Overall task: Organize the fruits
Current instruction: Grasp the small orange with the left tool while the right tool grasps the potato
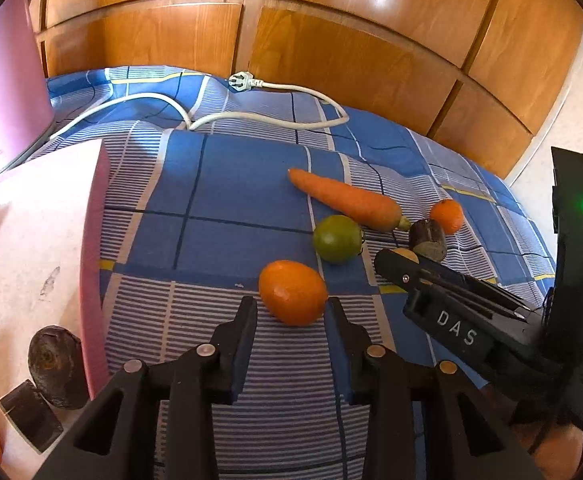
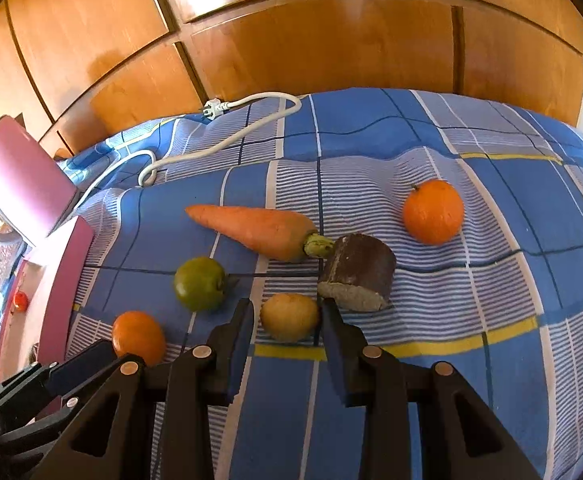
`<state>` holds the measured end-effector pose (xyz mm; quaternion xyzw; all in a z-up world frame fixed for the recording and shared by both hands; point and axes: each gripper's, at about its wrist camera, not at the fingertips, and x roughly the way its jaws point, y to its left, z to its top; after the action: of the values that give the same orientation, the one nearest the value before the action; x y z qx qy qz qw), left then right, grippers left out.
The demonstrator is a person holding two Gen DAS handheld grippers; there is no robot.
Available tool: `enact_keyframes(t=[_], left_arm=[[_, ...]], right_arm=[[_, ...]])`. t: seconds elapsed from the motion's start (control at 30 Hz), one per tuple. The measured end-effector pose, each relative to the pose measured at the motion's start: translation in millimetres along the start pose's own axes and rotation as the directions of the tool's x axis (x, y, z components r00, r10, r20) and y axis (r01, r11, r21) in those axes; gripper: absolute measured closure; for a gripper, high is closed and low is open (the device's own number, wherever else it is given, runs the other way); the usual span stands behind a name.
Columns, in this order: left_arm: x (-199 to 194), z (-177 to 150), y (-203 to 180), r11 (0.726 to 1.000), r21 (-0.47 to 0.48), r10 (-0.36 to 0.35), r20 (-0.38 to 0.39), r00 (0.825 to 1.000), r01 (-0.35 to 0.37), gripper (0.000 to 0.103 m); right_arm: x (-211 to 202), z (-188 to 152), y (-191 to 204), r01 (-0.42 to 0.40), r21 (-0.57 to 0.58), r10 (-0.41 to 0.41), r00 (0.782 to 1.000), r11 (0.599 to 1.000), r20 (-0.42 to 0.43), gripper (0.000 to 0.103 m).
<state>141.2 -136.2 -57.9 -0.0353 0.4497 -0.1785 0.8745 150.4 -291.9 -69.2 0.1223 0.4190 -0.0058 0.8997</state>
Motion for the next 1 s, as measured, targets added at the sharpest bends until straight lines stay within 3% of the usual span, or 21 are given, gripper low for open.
enact_keyframes(t=[0.17,0.53,1.0], left_arm=[[3,2,-4,1.000,0.004,0.011,0.007,1.000,-0.011,0.067],[6,0,-4,1.000,-0.028,-0.003,0.018,1.000,0.003,0.071],[-29,-44,-11,1.000,0.020,-0.023,0.012,1.000,0.023,0.071]], right_arm=[[2,1,4,0.024,-0.046,-0.024,1.000,0.999,-0.007,0.073],[0,-1,-1,-0.014,-0.049,0.013,1.000,0.999,-0.023,0.073],[-39,-43,-1,-0.002,-0.074,0.000,1.000,0.997,-0.028,0.073]])
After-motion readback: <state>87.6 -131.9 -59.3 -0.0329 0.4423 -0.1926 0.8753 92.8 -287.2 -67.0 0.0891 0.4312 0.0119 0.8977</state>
